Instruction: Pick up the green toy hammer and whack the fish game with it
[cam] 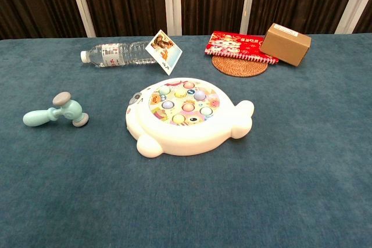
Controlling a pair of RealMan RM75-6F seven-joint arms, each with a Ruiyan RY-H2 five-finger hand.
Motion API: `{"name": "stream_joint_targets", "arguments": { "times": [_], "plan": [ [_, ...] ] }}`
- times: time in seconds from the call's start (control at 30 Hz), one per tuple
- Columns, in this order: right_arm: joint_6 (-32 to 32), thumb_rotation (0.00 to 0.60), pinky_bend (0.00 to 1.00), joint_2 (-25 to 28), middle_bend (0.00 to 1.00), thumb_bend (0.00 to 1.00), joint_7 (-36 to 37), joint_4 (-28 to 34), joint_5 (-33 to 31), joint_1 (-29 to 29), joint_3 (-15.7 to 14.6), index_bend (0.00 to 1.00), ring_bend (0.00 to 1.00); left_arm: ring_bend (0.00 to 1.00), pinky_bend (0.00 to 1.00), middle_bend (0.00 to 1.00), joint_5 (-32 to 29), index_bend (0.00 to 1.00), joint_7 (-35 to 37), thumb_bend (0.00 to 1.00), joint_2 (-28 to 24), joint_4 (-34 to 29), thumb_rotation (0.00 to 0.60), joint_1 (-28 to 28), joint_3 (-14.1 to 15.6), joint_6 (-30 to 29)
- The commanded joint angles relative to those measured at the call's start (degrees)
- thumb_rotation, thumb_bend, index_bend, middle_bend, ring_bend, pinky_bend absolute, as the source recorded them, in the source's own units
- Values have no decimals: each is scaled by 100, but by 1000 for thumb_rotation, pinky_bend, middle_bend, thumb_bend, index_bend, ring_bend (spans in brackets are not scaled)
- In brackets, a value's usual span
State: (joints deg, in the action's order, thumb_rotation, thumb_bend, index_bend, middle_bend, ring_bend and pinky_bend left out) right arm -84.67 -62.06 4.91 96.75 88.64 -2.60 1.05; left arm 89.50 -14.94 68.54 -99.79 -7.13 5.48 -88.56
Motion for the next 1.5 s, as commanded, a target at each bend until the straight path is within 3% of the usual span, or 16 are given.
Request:
{"name": "stream_joint_targets", "arguments": {
  "times": [0.03,0.33,0.6,0.8,0.97,1.2,1.5],
  "plan": [
    [15,600,0,9,0,263,15,-4,-11,-4,2,0,0,0,0,0,-5,0,-48,70,20,7,600,4,-31,34],
    [19,600,0,4,0,263,-5,65,7,0,-16,0,0,0,9,0,-258,0,-72,71,26,-74,600,-24,-203,228],
    [88,600,0,10,0,263,58,92,-76,-15,-2,0,0,0,74,0,-830,57,-469,84,29,-348,600,-415,-698,735],
    [134,600,0,29,0,264,108,100,-115,-27,2,0,0,12,141,73,-1959,230,-960,149,231,-396,600,-1007,-1365,1483],
    [196,600,0,46,0,264,167,110,-167,-43,8,0,0,30,141,125,-3362,341,-1861,193,726,-133,600,-1748,-1906,2075],
    [247,600,0,55,0,263,225,113,-231,-56,24,0,0,53,154,170,-4030,401,-2481,260,1205,164,600,-2151,-1956,2044],
    [278,600,0,65,0,263,259,138,-261,-63,29,0,0,63,161,199,-4412,455,-2723,353,1595,498,600,-2401,-1943,1982]
  ]
}}
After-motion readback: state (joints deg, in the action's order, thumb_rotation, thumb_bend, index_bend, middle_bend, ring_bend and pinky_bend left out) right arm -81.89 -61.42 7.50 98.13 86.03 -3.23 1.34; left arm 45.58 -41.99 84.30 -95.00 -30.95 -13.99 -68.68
